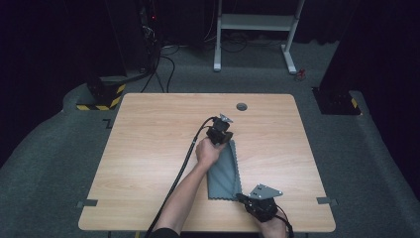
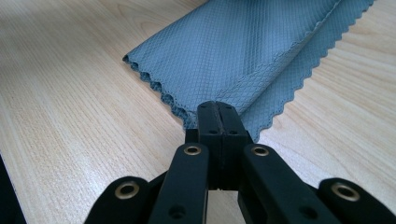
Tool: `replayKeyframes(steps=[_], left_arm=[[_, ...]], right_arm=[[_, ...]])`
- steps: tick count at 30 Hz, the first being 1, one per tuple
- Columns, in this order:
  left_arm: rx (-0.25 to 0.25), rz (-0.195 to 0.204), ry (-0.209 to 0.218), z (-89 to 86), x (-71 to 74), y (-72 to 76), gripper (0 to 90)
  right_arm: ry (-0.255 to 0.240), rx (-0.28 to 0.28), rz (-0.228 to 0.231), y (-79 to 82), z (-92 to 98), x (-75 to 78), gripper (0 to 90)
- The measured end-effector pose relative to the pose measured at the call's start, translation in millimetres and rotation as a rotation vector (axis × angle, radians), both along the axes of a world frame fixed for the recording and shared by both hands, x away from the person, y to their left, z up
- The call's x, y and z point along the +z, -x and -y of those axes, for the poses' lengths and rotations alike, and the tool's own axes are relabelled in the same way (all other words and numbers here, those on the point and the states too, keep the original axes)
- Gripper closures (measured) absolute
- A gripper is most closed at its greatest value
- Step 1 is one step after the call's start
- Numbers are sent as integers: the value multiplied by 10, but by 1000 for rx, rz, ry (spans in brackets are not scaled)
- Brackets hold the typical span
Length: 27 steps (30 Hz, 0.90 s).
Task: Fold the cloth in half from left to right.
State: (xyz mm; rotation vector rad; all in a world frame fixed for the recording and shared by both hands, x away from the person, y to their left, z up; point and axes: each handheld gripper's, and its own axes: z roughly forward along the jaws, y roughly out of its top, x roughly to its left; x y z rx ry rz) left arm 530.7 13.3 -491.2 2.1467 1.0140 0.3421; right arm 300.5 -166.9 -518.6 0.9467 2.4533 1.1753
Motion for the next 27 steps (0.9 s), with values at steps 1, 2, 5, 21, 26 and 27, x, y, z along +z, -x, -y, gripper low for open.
replayKeyframes(steps=[1,2,5,21,26,27], left_arm=[[-1,-2,-2,10,-7,-1,898],[-1,-2,1,31,-21,-2,897],[-2,5,-9,70,-49,10,896],[34,48,9,-90,54,133,584],[30,57,-18,-298,104,373,521],[26,60,-26,-334,108,422,511]], right_arm=[[2,-1,-4,-5,6,-3,900],[1,-2,-6,-8,9,-7,900],[-2,-7,-11,-11,25,-15,900],[-33,-48,-5,-62,154,61,781],[-27,-65,13,-182,190,108,779],[-24,-64,15,-213,184,110,779]])
